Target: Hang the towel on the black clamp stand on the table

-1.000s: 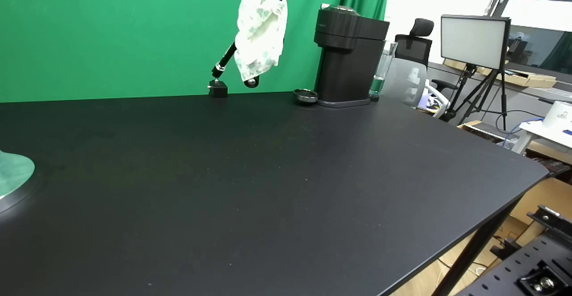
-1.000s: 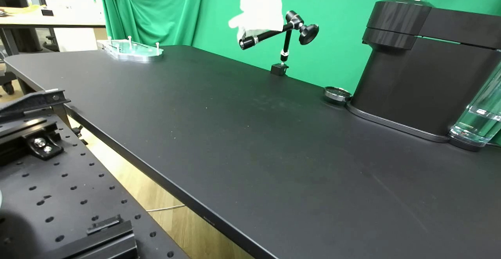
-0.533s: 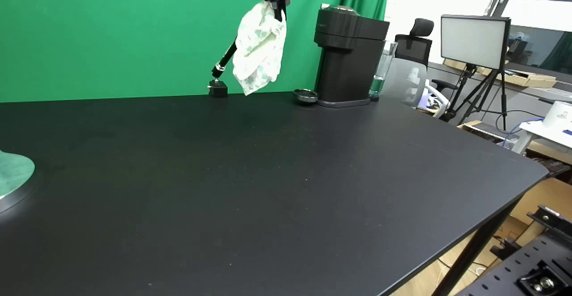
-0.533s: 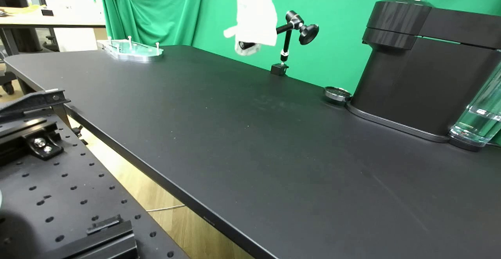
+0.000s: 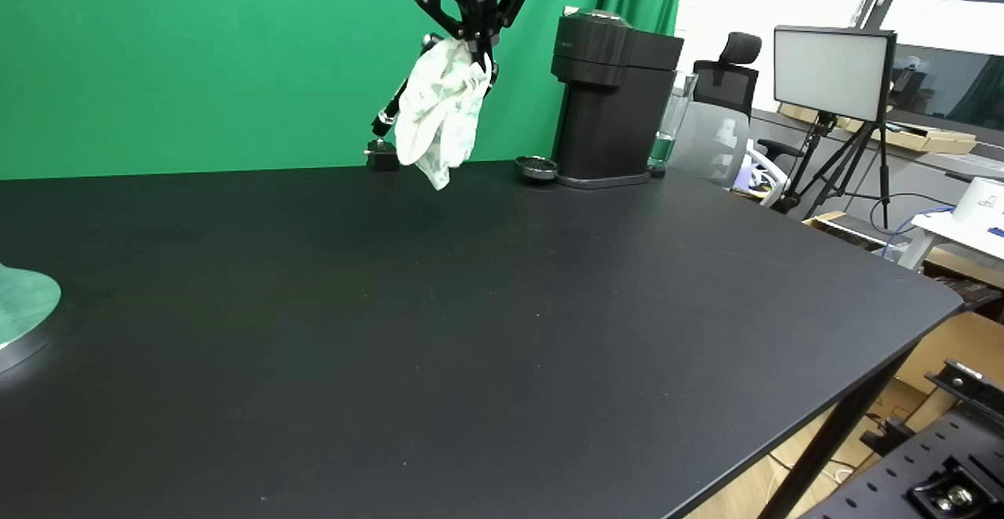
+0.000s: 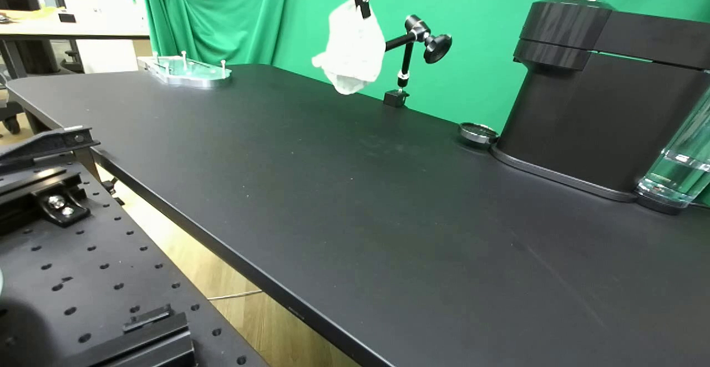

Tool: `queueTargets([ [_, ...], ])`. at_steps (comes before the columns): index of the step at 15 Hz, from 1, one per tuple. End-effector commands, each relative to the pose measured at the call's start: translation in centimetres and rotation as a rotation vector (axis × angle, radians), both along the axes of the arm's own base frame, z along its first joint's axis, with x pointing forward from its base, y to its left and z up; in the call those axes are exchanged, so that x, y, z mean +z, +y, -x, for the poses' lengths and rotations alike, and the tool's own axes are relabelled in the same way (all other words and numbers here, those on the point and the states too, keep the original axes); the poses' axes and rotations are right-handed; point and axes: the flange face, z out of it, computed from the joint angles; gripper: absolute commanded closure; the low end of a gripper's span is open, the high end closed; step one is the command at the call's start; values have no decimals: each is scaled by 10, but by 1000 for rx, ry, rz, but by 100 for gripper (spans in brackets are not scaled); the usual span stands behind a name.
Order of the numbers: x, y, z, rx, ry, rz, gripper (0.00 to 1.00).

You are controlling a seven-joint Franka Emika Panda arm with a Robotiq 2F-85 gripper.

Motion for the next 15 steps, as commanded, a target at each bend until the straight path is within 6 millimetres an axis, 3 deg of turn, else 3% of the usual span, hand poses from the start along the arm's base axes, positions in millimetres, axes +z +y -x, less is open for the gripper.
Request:
queueTargets([
  [1, -6, 1, -4, -22, 2, 2, 72],
  [3, -9, 0, -3, -23, 9, 1, 67],
  [12, -4, 3, -2, -16, 2, -6, 5],
  [15, -1, 8, -2, -6, -5, -12, 0],
])
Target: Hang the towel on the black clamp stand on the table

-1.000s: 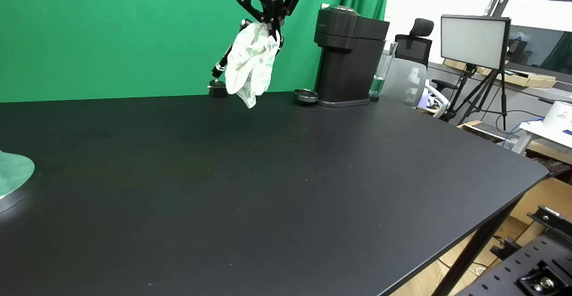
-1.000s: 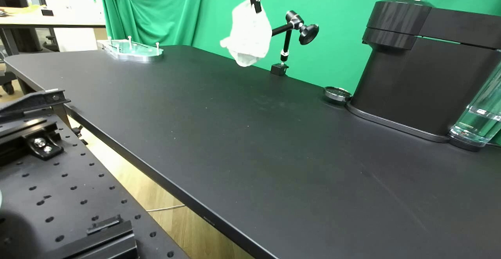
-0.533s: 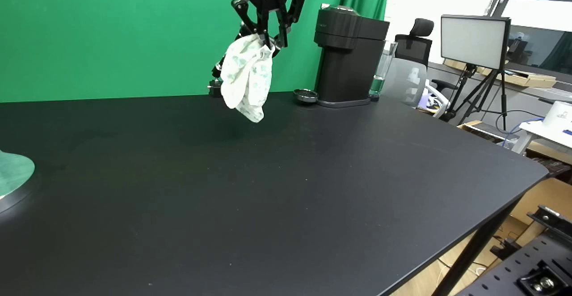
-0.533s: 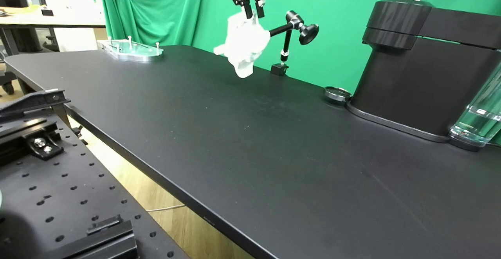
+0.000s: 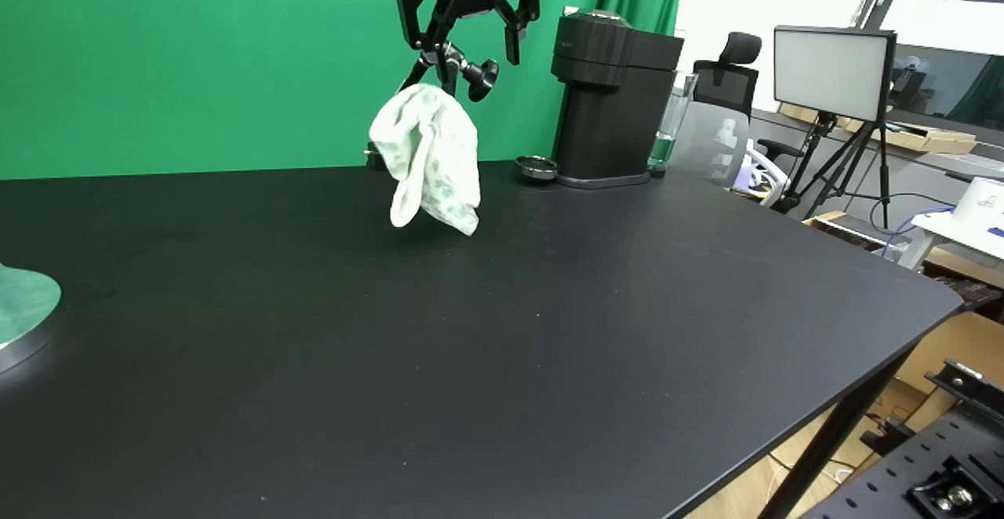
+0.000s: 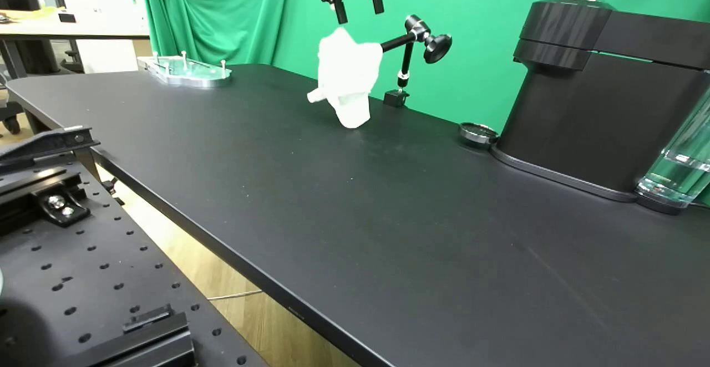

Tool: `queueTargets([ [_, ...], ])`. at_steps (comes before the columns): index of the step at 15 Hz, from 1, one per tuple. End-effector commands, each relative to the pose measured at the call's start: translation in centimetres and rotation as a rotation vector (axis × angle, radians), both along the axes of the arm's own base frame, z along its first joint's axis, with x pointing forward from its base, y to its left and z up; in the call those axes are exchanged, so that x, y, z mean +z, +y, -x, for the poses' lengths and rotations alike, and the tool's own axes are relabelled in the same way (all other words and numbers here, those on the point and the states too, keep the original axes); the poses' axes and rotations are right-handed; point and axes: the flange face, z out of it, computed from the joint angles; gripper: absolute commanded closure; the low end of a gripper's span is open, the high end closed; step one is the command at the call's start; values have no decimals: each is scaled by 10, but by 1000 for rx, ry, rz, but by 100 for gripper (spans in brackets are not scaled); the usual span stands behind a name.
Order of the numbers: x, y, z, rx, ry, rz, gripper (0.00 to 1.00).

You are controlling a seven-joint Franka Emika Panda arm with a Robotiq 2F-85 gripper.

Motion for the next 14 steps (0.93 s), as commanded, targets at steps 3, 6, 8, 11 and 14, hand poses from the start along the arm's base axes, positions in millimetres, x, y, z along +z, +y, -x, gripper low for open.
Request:
queueTargets([
  [3, 12, 18, 3, 42, -16, -32, 0],
  [6, 12, 39, 11, 135, 18, -82, 0],
  [8, 10, 57, 19, 210, 68, -126, 0],
  [11, 7, 80, 31, 335, 140, -176, 0],
  [14, 5, 96, 41, 425, 205, -189, 0],
])
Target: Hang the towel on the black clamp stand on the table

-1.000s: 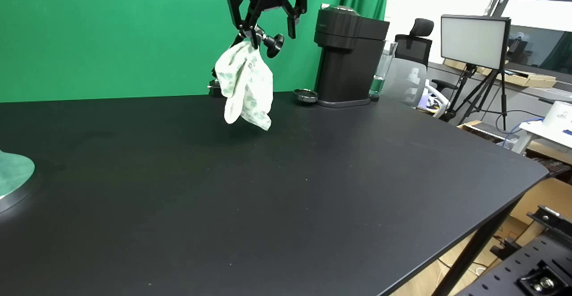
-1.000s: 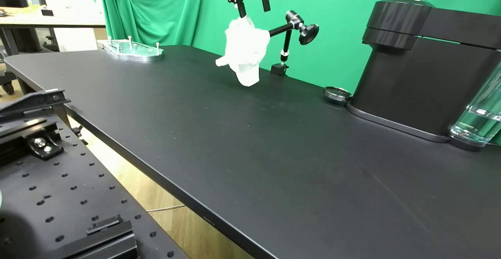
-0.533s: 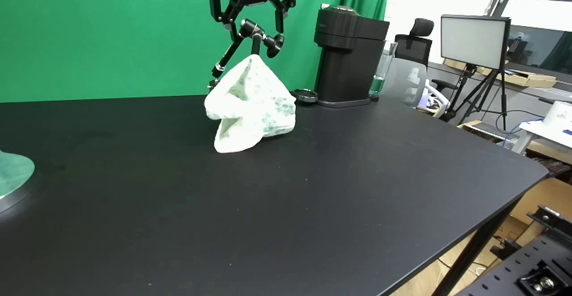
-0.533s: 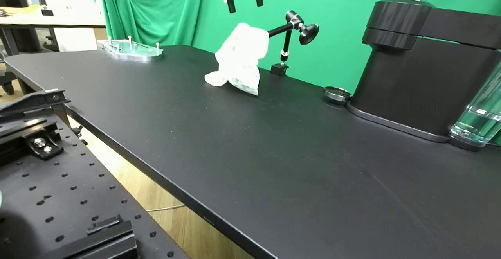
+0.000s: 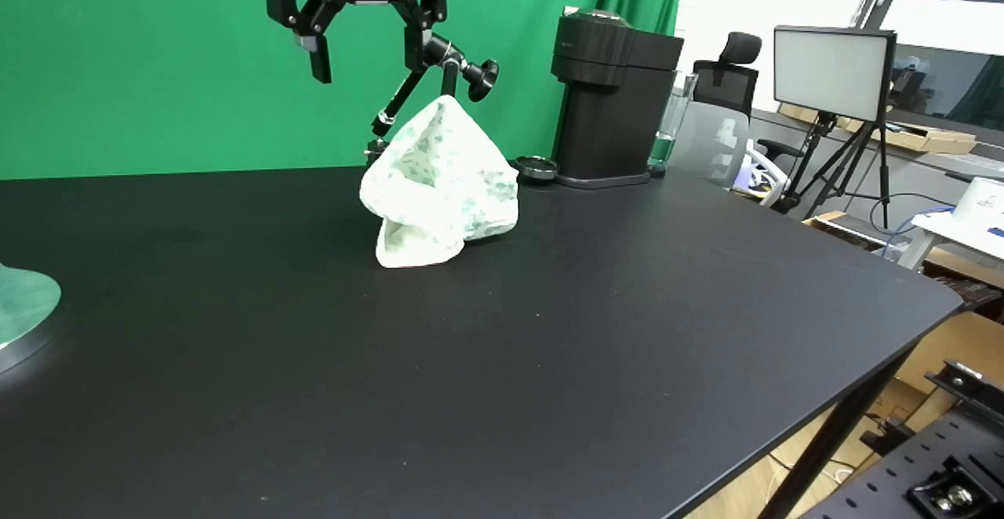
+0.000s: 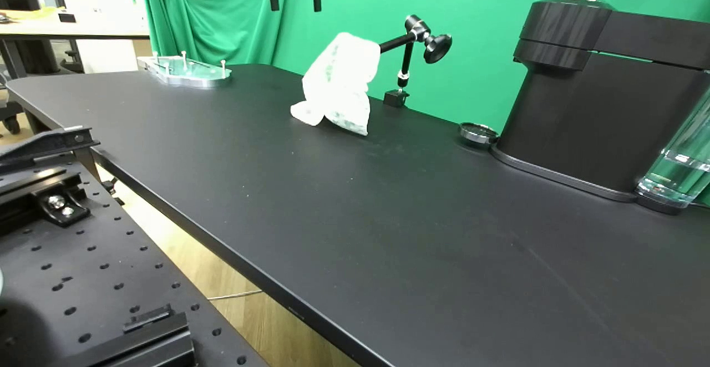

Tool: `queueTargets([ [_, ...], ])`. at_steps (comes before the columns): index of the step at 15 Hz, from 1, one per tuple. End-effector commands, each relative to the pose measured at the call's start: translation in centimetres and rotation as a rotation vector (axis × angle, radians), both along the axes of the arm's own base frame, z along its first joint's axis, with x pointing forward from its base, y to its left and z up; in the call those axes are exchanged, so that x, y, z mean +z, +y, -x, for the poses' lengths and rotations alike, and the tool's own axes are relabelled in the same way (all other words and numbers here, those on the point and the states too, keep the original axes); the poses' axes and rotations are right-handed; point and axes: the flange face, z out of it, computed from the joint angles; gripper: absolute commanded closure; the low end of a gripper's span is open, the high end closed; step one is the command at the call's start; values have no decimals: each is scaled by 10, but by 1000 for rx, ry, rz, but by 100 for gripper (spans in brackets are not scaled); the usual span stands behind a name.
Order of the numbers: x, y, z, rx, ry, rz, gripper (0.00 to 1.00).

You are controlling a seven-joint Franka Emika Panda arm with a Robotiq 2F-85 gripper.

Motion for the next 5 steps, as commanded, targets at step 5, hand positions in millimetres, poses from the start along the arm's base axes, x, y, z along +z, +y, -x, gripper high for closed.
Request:
queueTargets([
  [5, -6, 19, 23, 168, 121, -21, 0],
])
